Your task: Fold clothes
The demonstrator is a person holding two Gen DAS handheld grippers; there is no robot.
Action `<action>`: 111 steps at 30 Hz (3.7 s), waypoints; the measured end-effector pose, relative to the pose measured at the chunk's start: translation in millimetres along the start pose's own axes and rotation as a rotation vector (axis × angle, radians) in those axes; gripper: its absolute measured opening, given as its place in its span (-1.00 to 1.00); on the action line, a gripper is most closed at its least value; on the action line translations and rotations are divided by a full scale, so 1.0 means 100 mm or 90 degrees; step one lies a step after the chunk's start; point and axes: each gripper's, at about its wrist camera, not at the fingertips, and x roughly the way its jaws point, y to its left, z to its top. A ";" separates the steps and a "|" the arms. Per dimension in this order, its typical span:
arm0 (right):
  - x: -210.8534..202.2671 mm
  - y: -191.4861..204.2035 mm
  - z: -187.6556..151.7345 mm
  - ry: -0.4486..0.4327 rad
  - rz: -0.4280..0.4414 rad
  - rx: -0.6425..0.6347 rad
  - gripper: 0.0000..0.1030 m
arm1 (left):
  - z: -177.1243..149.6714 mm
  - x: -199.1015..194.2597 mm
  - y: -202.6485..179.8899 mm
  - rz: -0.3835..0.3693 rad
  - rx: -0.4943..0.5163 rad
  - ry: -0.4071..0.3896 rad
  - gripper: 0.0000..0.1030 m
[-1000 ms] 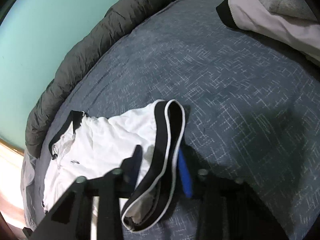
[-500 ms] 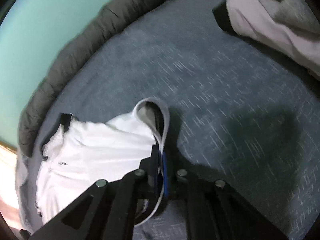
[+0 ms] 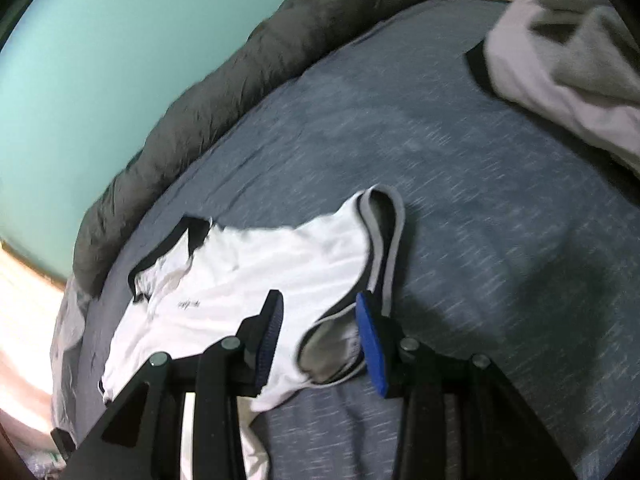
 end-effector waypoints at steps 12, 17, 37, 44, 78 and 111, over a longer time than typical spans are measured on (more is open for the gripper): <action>0.08 0.01 -0.14 0.021 -0.012 -0.001 -0.98 | -0.01 -0.03 0.00 -0.003 -0.007 -0.001 0.47; -0.12 -0.35 -0.31 0.010 -0.005 0.042 -0.98 | -0.02 -0.03 -0.02 -0.003 -0.007 -0.001 0.47; -0.17 -0.23 -0.12 0.012 -0.077 0.007 -0.31 | -0.02 -0.04 -0.02 -0.002 -0.008 -0.001 0.47; 0.00 0.02 0.15 -0.006 -0.047 -0.027 -0.31 | -0.04 -0.03 -0.02 0.003 -0.004 0.000 0.47; -0.84 0.77 -1.45 -0.016 0.095 -0.008 -0.18 | -0.14 -0.38 0.18 0.041 -0.068 -0.047 0.47; -0.37 0.96 -1.77 0.011 0.176 -0.016 -0.07 | 1.07 0.21 0.52 0.157 -0.075 -0.055 0.04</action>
